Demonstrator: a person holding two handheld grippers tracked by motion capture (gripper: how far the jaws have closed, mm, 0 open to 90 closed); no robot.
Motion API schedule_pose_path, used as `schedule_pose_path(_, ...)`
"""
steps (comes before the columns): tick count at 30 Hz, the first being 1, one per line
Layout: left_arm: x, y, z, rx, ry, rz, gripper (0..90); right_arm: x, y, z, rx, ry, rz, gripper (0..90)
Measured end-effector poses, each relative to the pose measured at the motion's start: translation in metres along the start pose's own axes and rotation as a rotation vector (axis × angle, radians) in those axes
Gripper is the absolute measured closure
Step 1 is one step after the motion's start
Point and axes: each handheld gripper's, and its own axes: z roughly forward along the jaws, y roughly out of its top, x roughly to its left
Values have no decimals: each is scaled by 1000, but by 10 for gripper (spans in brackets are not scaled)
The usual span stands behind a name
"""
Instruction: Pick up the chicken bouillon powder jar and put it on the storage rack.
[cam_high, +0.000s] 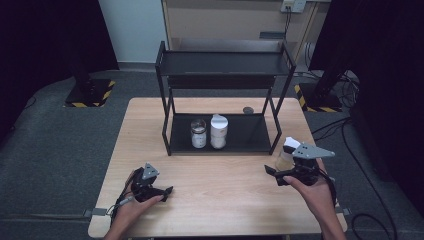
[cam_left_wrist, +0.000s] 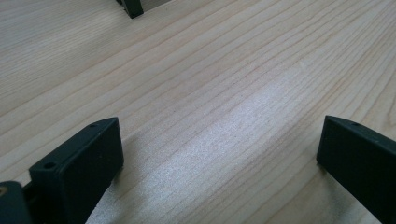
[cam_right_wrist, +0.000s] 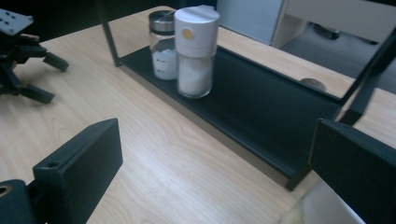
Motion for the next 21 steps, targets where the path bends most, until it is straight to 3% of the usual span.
schedule_pose_path(21, 0, 0, 0, 0, 0, 0, 0, -7, -10, -14, -25, -113, 29, 32)
